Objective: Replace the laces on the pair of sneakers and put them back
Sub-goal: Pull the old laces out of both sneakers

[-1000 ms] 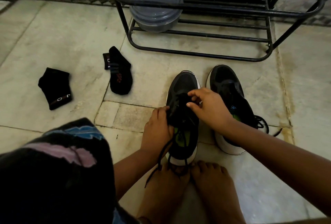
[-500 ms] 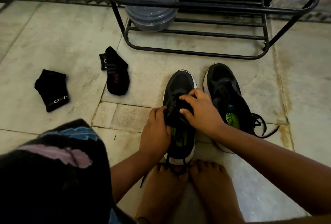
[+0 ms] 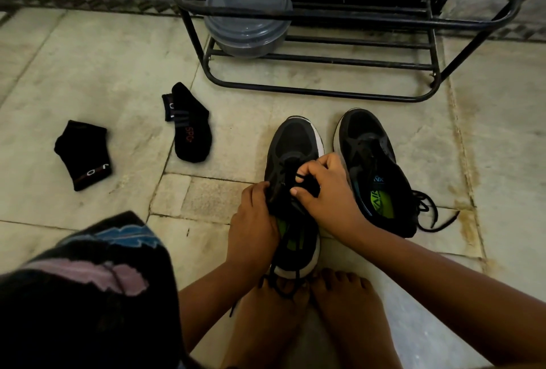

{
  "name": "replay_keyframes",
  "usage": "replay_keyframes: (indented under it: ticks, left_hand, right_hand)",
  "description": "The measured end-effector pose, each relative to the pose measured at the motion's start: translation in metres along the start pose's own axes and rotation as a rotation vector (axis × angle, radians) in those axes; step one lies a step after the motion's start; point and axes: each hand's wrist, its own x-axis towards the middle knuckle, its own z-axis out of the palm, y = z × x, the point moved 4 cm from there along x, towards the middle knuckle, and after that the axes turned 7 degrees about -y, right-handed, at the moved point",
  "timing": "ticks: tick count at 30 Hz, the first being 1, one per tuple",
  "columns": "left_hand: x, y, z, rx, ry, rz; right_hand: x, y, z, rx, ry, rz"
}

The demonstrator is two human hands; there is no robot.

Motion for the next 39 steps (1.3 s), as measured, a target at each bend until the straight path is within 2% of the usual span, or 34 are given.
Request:
replay_keyframes:
  ticks: [6,11,17,20,22,25,29,32,36,39]
  left_hand:
    - [0.000,0.001,0.000,-0.001,0.008,0.040]
    - [-0.001,-0.003,-0.001,-0.012,0.015,0.030]
    - [0.001,0.000,0.003,0.036,-0.006,0.065]
    - [0.001,-0.002,0.002,0.068,0.012,0.125]
    - [0.001,0.002,-0.001,0.132,0.067,0.270]
    - [0.003,0.009,0.001,0.249,0.055,0.442]
    - [0.006,0.006,0.006,0.290,0.006,0.482]
    - [0.005,0.005,0.006,0.238,0.001,0.474]
    - [0.005,0.004,0.005,0.238,0.006,0.466]
    - [0.006,0.005,0.004,0.213,0.020,0.453]
  right_hand:
    - [-0.001,0.002,-0.023,0.172,0.201,-0.017]
    - [0.008,0.003,-0.062,0.444,0.365,-0.003]
    - [0.001,-0.013,-0.067,0.672,0.366,-0.057]
    - [0.000,-0.015,-0.054,0.736,0.234,-0.041]
    - [0.001,-0.013,-0.046,0.635,0.128,0.021]
    - [0.006,-0.007,-0.047,0.128,0.020,0.074]
    - [0.006,-0.008,-0.045,-0.358,-0.211,0.073]
    - [0.007,-0.013,-0.053,-0.437,-0.152,0.036]
    - [0.011,-0.015,-0.076,-0.095,0.057,0.002]
    - [0.012,-0.018,-0.091,0.405,0.119,0.081]
